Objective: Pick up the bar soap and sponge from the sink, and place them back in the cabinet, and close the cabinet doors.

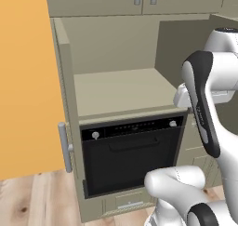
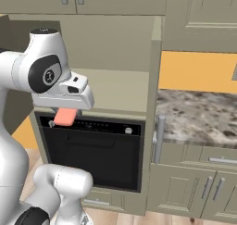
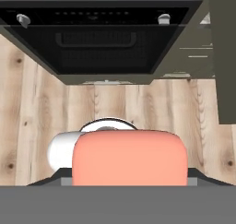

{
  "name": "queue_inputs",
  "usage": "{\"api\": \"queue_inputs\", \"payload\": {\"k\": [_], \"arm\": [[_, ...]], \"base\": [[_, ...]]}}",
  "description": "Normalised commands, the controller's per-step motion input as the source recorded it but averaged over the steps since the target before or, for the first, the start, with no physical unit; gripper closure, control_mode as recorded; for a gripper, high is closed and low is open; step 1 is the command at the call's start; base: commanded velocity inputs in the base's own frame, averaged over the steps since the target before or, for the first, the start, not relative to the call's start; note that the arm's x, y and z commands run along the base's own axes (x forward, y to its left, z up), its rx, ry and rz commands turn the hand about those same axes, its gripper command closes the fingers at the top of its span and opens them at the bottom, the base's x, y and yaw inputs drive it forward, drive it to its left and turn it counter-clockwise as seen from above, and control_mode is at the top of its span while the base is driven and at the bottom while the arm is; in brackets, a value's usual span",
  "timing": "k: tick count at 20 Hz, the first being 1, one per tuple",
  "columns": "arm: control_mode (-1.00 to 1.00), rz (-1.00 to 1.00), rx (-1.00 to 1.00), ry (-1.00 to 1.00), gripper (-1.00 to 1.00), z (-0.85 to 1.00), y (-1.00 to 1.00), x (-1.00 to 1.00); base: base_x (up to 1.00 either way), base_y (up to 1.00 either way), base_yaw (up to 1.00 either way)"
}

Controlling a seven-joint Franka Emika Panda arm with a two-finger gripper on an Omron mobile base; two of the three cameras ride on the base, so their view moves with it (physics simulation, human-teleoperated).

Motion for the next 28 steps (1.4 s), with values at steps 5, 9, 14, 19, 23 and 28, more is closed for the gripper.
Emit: {"api": "queue_inputs", "payload": {"k": [5, 9, 14, 19, 23, 28], "arm": [[1.0, 0.0, 0.0, 0.0, 1.0, 0.0, 0.0, 0.0], [1.0, 0.0, 0.0, 0.0, 1.0, 0.0, 0.0, 0.0], [1.0, 0.0, 0.0, 0.0, 1.0, 0.0, 0.0, 0.0], [-1.0, 0.03, 0.0, 0.0, 1.0, 0.0, 0.1, 0.11], [-1.0, 0.03, 0.0, 0.0, 1.0, 0.0, 0.13, 0.35], [-1.0, 0.01, 0.0, 0.0, 1.0, 0.0, 0.15, 0.48]], "base": [[0.0, 0.0, 0.01], [0.0, 0.0, 0.02], [0.0, 0.0, 0.03], [0.0, 0.0, 0.01], [0.0, 0.0, 0.0], [0.0, 0.0, 0.0]]}}
